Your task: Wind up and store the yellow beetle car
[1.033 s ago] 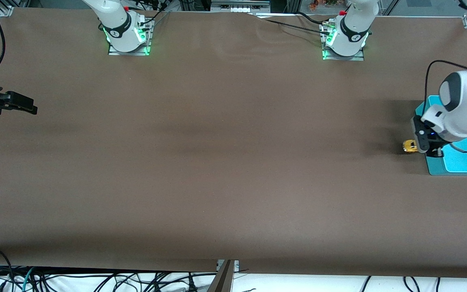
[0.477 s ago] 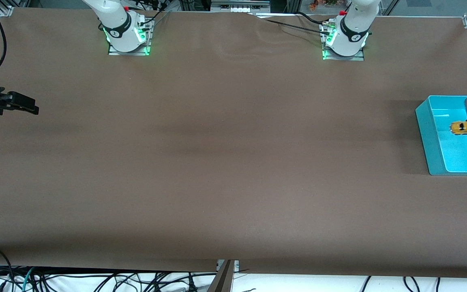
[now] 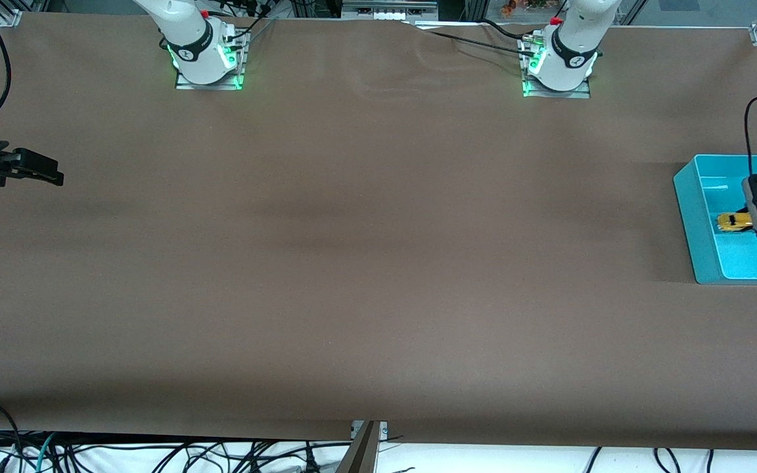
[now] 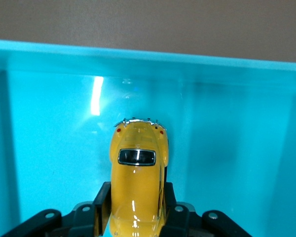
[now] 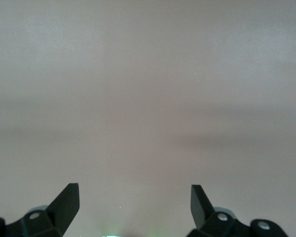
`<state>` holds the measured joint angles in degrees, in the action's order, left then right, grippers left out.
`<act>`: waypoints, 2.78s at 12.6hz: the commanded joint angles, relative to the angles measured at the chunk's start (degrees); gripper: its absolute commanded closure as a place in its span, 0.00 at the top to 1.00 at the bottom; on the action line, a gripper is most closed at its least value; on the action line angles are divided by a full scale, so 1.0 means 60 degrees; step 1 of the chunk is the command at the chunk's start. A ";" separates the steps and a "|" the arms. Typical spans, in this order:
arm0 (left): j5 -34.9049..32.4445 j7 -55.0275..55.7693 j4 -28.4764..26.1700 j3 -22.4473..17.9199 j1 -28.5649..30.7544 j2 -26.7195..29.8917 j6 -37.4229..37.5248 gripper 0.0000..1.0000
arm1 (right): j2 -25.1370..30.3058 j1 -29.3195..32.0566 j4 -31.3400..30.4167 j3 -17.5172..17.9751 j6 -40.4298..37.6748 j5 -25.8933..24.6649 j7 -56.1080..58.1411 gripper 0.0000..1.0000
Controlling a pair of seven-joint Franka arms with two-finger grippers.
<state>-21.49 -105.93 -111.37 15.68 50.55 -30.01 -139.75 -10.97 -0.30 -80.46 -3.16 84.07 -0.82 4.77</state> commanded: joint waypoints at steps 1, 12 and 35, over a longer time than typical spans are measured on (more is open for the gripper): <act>-0.0153 -0.0128 0.0252 -0.0007 0.0056 -0.0286 -0.0116 0.23 | 0.0071 0.0020 -0.0067 0.0000 0.0066 -0.0099 0.0142 1.00; 0.0330 0.0455 0.2546 0.1543 -0.0193 0.1985 0.5152 1.00 | 0.0071 0.0064 -0.0067 -0.0015 0.0081 -0.0069 0.0142 1.00; 0.3327 1.6116 0.4704 0.5921 -0.1856 0.2922 0.9933 1.00 | 0.0042 0.0079 -0.0067 -0.0029 0.0095 -0.0040 0.0157 1.00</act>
<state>-5.78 -10.76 -83.65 58.92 44.99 -13.63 -80.80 -11.03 -0.08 -80.50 -3.33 84.24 -0.82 4.84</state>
